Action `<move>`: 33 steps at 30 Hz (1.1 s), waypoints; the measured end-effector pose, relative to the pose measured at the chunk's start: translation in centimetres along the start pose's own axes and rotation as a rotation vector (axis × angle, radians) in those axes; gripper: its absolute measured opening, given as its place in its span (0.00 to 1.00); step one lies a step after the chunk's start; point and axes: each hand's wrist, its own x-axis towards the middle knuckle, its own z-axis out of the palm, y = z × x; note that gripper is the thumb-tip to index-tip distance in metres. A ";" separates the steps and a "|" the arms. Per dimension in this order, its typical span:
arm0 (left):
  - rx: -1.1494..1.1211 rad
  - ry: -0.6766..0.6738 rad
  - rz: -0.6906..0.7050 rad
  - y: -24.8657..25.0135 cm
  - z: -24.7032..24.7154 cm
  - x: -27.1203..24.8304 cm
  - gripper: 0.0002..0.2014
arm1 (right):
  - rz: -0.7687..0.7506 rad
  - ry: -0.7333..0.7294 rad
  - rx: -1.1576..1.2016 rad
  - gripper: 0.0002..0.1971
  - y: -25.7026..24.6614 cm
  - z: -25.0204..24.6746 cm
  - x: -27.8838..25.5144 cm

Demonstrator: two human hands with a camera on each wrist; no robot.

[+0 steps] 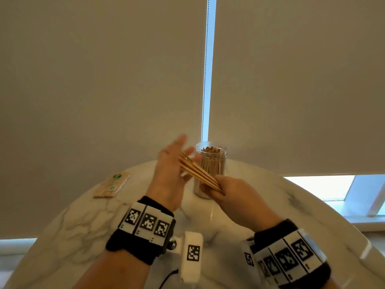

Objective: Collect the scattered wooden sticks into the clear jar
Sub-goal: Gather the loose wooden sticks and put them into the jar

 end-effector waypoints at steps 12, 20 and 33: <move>0.441 -0.226 -0.144 0.0 0.6 -1.0 0.23 | 0.087 -0.001 -0.163 0.17 0.6 -0.6 -0.1; 0.910 -0.200 0.137 -1.5 0.3 -0.8 0.17 | 0.084 -0.012 -0.179 0.09 0.8 -2.2 -0.2; 0.684 -0.046 0.237 -2.4 0.5 -0.6 0.22 | 0.035 0.138 -0.141 0.09 0.2 -1.8 -0.1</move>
